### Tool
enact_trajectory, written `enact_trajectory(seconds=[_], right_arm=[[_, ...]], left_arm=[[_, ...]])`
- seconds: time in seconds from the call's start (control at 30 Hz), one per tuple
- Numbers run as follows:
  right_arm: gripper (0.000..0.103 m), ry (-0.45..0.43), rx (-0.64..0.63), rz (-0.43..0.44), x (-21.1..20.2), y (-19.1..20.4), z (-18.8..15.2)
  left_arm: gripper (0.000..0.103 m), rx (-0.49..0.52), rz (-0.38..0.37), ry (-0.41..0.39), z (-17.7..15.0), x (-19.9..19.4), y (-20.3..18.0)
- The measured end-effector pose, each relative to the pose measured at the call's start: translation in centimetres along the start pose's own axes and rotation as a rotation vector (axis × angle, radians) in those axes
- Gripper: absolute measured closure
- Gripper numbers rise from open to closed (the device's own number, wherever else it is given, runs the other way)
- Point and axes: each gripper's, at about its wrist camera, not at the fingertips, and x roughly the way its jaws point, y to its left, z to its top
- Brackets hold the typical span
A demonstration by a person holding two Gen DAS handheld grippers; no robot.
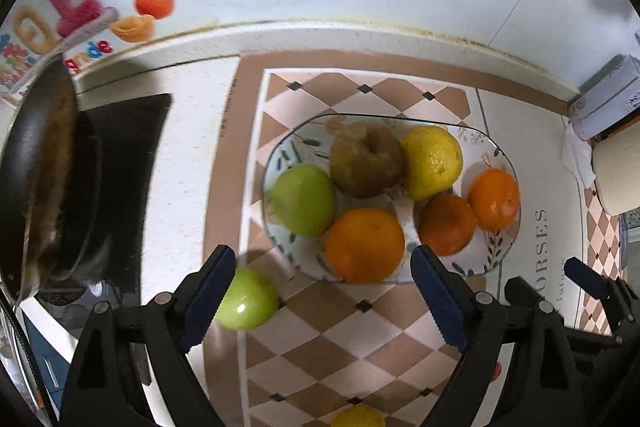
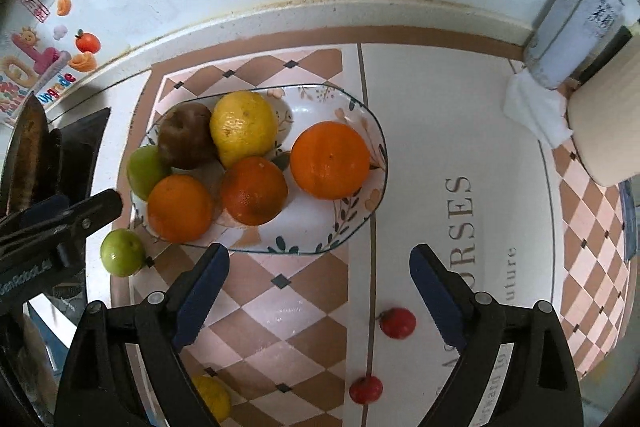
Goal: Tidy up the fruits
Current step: 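Lift both open tools away from the plate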
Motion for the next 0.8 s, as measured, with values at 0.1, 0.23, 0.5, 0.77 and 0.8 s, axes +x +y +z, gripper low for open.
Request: enact_trajectory(seconds=[0.1, 0.23, 0.5, 0.77, 0.8], right_arm=[[0.009, -0.031, -0.006, -0.008, -1.8, 0.3, -0.8], [0.009, -0.083, -0.021, -0.031, -4.7, 1.0, -2.2], [0.009, -0.168, -0.03, -0.036, -10.0, 1.8, -5.4], [0.009, -0.248, -0.028, -0.042, -14.7, 2.5, -8.9], [0.009, -0.261, -0.022, -0.039, -15.3, 2.5, -9.4]], left_arm=[[0.013, 0.004, 0.007, -0.045, -1.2, -2.1, 0.6], [0.013, 0.018, 0.017, -0.106, -3.0, -4.9, 0.8], [0.013, 0.025, 0.002, -0.2, -6.8, -10.1, 1.2], [0.013, 0.027, -0.023, -0.262, -9.6, -13.9, 1.5], [0.013, 0.031, -0.026, -0.274, -9.9, -14.4, 1.4]])
